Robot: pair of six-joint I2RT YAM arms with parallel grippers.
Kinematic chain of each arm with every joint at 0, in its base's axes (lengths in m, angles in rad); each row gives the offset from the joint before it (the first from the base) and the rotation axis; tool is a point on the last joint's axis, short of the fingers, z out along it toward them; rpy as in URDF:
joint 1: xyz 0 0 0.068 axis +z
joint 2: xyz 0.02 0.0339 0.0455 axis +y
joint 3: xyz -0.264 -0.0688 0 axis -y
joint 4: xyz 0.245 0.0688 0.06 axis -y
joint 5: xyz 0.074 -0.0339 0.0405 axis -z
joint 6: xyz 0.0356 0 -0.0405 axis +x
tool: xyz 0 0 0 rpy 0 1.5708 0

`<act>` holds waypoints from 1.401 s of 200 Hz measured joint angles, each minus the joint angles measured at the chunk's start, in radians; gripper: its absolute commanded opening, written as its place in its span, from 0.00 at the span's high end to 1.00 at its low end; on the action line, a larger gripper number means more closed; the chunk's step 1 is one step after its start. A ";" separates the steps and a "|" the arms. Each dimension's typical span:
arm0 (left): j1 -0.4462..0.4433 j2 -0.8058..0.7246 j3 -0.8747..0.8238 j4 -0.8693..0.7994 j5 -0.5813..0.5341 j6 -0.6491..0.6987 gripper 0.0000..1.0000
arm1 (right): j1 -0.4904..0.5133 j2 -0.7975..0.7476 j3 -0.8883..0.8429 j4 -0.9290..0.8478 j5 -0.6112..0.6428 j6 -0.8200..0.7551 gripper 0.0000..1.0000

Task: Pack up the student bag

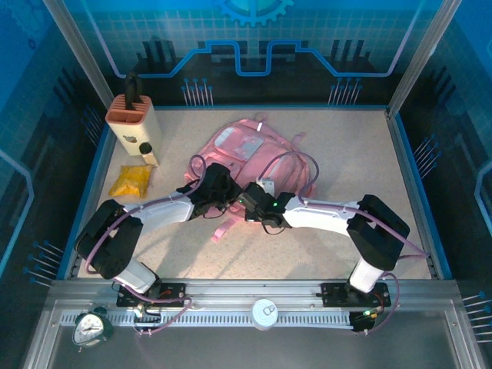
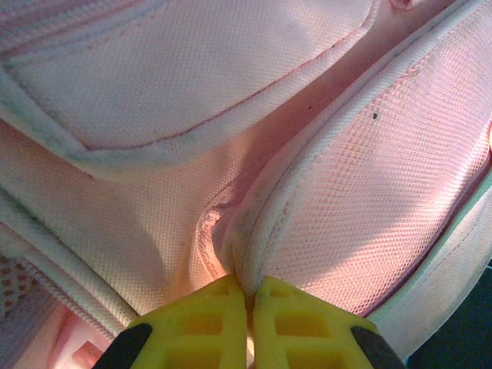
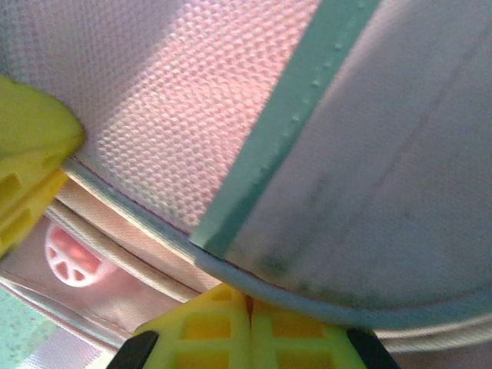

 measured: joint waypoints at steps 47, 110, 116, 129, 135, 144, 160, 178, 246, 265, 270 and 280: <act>0.012 -0.019 0.000 -0.009 0.008 0.009 0.97 | 0.000 -0.134 -0.088 -0.025 0.062 -0.082 1.00; 0.051 -0.054 0.010 -0.051 0.051 0.082 1.00 | -0.121 -0.265 -0.178 0.018 0.013 -0.328 1.00; 0.055 -0.054 0.013 -0.055 0.058 0.090 1.00 | -0.127 -0.270 -0.186 0.028 0.000 -0.359 1.00; 0.063 -0.054 0.025 -0.076 0.068 0.113 1.00 | -0.127 -0.280 -0.198 0.046 -0.018 -0.421 1.00; 0.068 -0.054 0.031 -0.087 0.073 0.122 1.00 | -0.127 -0.286 -0.205 0.056 -0.030 -0.448 1.00; 0.079 -0.054 0.040 -0.101 0.081 0.138 1.00 | -0.124 -0.297 -0.218 0.073 -0.046 -0.484 1.00; 0.097 -0.050 0.055 -0.120 0.101 0.166 1.00 | -0.108 -0.314 -0.238 0.097 -0.064 -0.539 1.00; 0.125 -0.021 0.089 -0.153 0.126 0.195 1.00 | -0.058 -0.315 -0.241 0.111 -0.067 -0.580 1.00; 0.200 0.070 0.185 -0.110 0.182 0.270 0.62 | 0.056 -0.176 -0.165 0.172 -0.089 -0.571 1.00; 0.206 0.011 0.123 -0.060 0.184 0.245 0.57 | 0.059 -0.176 -0.165 0.171 -0.091 -0.563 1.00; 0.205 -0.011 0.098 -0.050 0.186 0.236 0.56 | 0.059 -0.176 -0.165 0.171 -0.092 -0.560 1.00; 0.196 -0.049 0.050 -0.030 0.186 0.210 0.54 | 0.058 -0.177 -0.165 0.171 -0.092 -0.552 1.00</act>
